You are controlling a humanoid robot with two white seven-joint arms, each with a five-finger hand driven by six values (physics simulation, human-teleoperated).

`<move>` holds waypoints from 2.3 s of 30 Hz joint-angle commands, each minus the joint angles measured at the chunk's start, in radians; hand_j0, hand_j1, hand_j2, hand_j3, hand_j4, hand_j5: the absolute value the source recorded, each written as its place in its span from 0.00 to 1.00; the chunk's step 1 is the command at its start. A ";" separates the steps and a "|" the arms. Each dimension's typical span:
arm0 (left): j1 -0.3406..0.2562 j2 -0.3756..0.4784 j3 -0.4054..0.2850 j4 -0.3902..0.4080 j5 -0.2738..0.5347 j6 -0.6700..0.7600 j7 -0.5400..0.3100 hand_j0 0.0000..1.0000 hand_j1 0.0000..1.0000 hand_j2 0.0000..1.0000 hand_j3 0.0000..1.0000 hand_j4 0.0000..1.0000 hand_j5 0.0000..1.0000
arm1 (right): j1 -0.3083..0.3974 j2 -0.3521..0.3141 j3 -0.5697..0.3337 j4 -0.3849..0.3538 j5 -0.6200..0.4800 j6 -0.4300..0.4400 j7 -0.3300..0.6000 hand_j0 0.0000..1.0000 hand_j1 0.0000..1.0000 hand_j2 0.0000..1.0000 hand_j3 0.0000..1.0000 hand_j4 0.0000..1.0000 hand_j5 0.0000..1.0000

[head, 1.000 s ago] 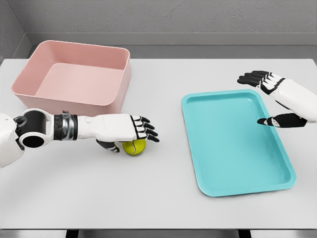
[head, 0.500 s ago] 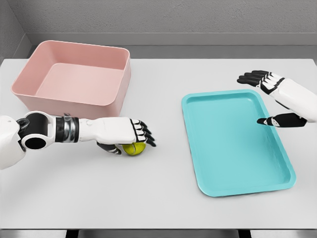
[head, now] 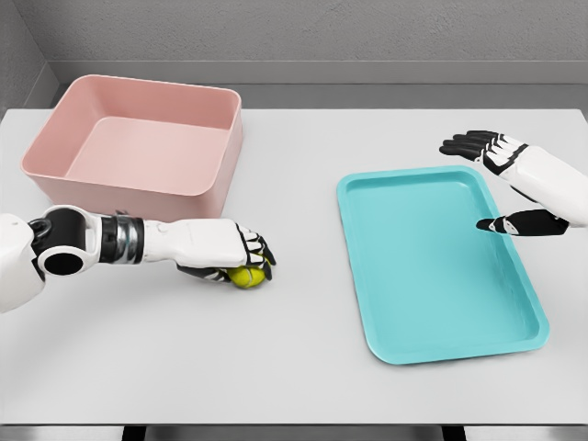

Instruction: Put the tennis from the blue tray into the pink basket with both arms

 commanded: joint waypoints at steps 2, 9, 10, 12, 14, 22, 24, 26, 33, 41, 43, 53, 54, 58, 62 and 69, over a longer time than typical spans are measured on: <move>-0.003 0.000 0.002 -0.002 0.006 0.000 -0.002 0.54 0.54 0.54 0.54 0.54 0.54 | 0.000 -0.001 0.000 -0.001 -0.008 0.003 -0.001 1.00 1.00 1.00 1.00 1.00 1.00; -0.034 0.003 0.003 -0.007 0.046 0.000 -0.002 0.55 0.55 0.55 0.55 0.55 0.55 | 0.000 -0.001 0.000 -0.001 -0.008 0.003 -0.001 1.00 1.00 1.00 1.00 1.00 1.00; -0.037 0.010 0.003 -0.008 0.052 0.000 -0.002 0.55 0.55 0.55 0.55 0.55 0.55 | 0.000 -0.001 0.000 -0.001 -0.008 0.003 -0.001 1.00 1.00 1.00 1.00 1.00 1.00; -0.045 0.013 0.003 -0.008 0.066 0.000 -0.004 0.56 0.56 0.56 0.56 0.56 0.56 | 0.000 -0.001 0.000 -0.001 -0.008 0.003 -0.001 1.00 1.00 1.00 1.00 1.00 1.00; -0.058 0.019 0.003 -0.013 0.094 0.000 -0.004 0.56 0.56 0.56 0.56 0.56 0.56 | 0.000 -0.001 -0.002 -0.001 -0.008 0.003 -0.001 1.00 1.00 1.00 1.00 1.00 1.00; -0.109 0.056 0.005 -0.028 0.140 0.000 -0.004 0.56 0.56 0.56 0.56 0.56 0.56 | 0.000 -0.001 -0.002 -0.001 -0.008 0.003 -0.001 1.00 1.00 1.00 1.00 1.00 1.00; -0.124 0.063 0.005 -0.035 0.161 0.000 -0.004 0.56 0.56 0.56 0.56 0.56 0.56 | 0.000 -0.001 -0.002 -0.001 -0.008 0.003 -0.001 1.00 1.00 1.00 1.00 1.00 1.00; -0.132 0.074 0.005 -0.035 0.174 0.000 -0.005 0.56 0.56 0.56 0.56 0.56 0.56 | 0.002 -0.001 -0.002 -0.001 -0.008 0.003 -0.001 1.00 1.00 1.00 1.00 1.00 1.00; -0.167 0.102 0.005 -0.030 0.190 0.000 -0.005 0.56 0.56 0.56 0.56 0.56 0.56 | 0.000 -0.001 -0.002 -0.001 -0.008 0.003 -0.001 1.00 1.00 1.00 1.00 1.00 1.00; -0.178 0.118 0.018 -0.016 0.212 0.000 -0.005 0.56 0.56 0.56 0.56 0.56 0.56 | 0.002 -0.001 -0.002 -0.001 -0.008 0.003 -0.001 1.00 1.00 1.00 1.00 1.00 1.00; -0.184 0.118 0.028 -0.007 0.212 0.000 -0.005 0.56 0.56 0.56 0.56 0.56 0.56 | 0.002 -0.001 -0.002 -0.001 -0.008 0.003 -0.001 1.00 1.00 1.00 1.00 1.00 1.00; -0.213 0.117 0.054 0.100 0.235 0.000 -0.005 0.56 0.56 0.56 0.56 0.56 0.56 | 0.002 -0.001 -0.002 -0.001 -0.008 0.003 -0.001 1.00 1.00 1.00 1.00 1.00 1.00; -0.213 0.117 0.060 0.113 0.235 0.000 -0.005 0.56 0.56 0.56 0.56 0.56 0.56 | 0.002 -0.001 -0.002 -0.001 -0.008 0.003 -0.001 1.00 1.00 1.00 1.00 1.00 1.00; -0.213 0.117 0.075 0.169 0.249 0.000 -0.005 0.56 0.56 0.56 0.56 0.56 0.56 | 0.002 -0.001 -0.002 -0.001 -0.008 0.003 -0.001 1.00 1.00 1.00 1.00 1.00 1.00; -0.229 0.108 0.084 0.249 0.256 0.000 -0.005 0.56 0.56 0.56 0.56 0.56 0.56 | 0.002 -0.001 -0.002 -0.001 -0.008 0.003 -0.001 1.00 1.00 1.00 1.00 1.00 1.00; -0.245 0.105 0.098 0.377 0.256 0.000 -0.005 0.58 0.58 0.58 0.58 0.58 0.58 | 0.002 -0.001 -0.002 -0.001 -0.009 0.003 -0.001 1.00 1.00 1.00 1.00 1.00 1.00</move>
